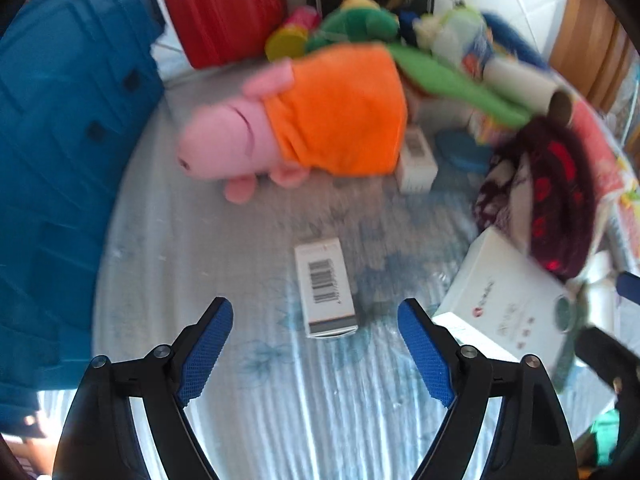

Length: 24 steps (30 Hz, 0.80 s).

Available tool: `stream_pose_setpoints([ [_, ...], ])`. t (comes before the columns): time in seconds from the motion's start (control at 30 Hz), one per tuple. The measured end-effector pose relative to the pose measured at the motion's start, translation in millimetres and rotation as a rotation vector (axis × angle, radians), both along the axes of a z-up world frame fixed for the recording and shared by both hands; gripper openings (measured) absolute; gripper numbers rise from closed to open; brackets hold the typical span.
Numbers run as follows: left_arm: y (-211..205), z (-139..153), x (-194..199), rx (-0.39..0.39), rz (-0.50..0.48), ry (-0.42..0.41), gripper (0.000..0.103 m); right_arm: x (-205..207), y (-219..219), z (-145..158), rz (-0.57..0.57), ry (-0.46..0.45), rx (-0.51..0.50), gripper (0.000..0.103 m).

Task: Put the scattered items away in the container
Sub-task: 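Move both tools back toward the remaining items on the table, then grasp the small white barcode box with left tool while right tool grasps white-green patch box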

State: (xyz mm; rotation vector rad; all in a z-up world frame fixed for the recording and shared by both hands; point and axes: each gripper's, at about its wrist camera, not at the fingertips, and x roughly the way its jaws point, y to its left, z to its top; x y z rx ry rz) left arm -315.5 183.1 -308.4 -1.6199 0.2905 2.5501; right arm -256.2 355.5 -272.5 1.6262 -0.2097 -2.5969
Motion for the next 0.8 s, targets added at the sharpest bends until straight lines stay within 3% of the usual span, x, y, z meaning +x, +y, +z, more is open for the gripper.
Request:
stream_pose_setpoints([
  [0.03, 1.7, -7.9, -1.5, -0.006, -0.006, -0.001, 0.084, 2.2, -1.8, -6.7, 0.000, -0.004, 0.009, 0.103],
  [0.13, 2.6, -29.3, -5.1, -0.019, -0.006, -0.031, 0.059, 5.0, -5.3, -20.2, -0.002, -0.005, 0.038, 0.103],
  [0.27, -7.5, -28.4, 4.3, 0.023, -0.011, -0.028, 0.041, 4.2, -6.1, -35.6, -0.022, -0.027, 0.054, 0.103],
  [0.3, -9.8, -27.2, 8.0, 0.023, -0.010, -0.032, 0.032, 4.3, -6.0, -40.3, -0.028, -0.038, 0.054, 0.103],
  [0.37, -13.5, -25.0, 15.6, 0.028, -0.003, -0.043, 0.031, 5.8, -11.5, -41.9, -0.028, -0.037, 0.084, 0.103],
  [0.6, -24.7, -13.0, 45.5, 0.068, -0.012, -0.054, 0.031, 11.2, -38.6, -40.6, 0.064, -0.056, 0.035, 0.103],
  [0.67, -30.5, -7.8, 49.3, 0.070, -0.018, -0.046, 0.036, 12.0, -40.5, -38.9, 0.067, -0.043, 0.031, 0.103],
  [0.73, -33.0, -3.9, 50.3, 0.058, -0.015, -0.033, 0.049, 10.4, -38.0, -35.3, 0.056, -0.020, 0.046, 0.103],
  [0.8, -31.9, -2.2, 49.6, 0.055, -0.011, -0.031, 0.049, 5.4, -34.2, -35.7, 0.047, -0.023, 0.047, 0.103],
])
